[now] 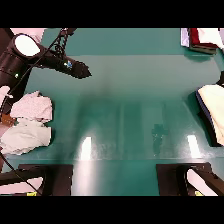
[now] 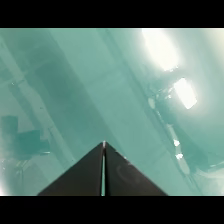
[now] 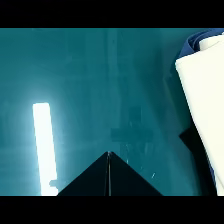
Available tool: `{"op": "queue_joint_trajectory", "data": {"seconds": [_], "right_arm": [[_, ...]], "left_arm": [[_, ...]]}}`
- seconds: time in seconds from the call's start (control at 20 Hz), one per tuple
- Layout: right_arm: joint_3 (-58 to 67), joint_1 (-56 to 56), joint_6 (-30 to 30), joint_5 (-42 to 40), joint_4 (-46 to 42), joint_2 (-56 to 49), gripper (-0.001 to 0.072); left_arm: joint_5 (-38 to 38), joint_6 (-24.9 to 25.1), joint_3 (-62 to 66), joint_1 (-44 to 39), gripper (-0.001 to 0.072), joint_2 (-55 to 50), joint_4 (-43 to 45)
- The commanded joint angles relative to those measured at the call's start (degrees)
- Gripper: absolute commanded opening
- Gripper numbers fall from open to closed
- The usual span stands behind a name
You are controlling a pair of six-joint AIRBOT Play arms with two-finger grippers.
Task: Fold the shirts.
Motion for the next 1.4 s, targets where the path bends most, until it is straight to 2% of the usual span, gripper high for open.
{"op": "queue_joint_trajectory", "data": {"seconds": [0.0,0.55,0.7,0.8,0.9,1.0,1.1,1.15,1.35], "right_arm": [[0.02,0.15,0.02,-0.04,0.00,0.04,0.0016],[0.02,0.11,-0.02,-0.07,-0.04,0.04,0.0016],[0.02,0.02,-0.98,-0.98,-0.09,0.04,0.0016],[0.02,0.02,-1.18,-1.70,-0.07,0.04,0.0016],[0.02,0.02,-1.33,-2.14,-0.09,0.04,0.0016],[0.02,0.02,-1.97,-2.08,-0.04,0.04,0.0016],[0.02,0.02,-1.97,-2.08,-0.04,0.02,0.0016],[0.02,0.02,-1.97,-2.10,-0.04,0.02,0.0016],[0.02,0.02,-1.97,-2.08,-0.04,0.02,0.0016]], "left_arm": [[0.02,0.00,0.04,0.00,0.0022,0.00,0.02],[0.04,0.00,0.04,0.00,0.0022,0.00,-0.02],[2.01,0.00,0.04,0.00,0.0022,0.00,-0.68],[-1.46,-0.02,1.79,1.14,0.0022,0.20,-0.26],[-7.30,-0.72,4.68,3.74,0.0022,1.62,5.92],[-12.00,-4.09,5.01,7.15,0.0033,4.52,20.02],[-20.00,-7.23,4.20,10.86,0.0531,5.38,33.73],[-20.72,-9.97,2.45,13.51,0.0576,5.38,37.03],[-12.37,-12.61,-13.38,23.37,0.0576,5.33,37.31]]}}
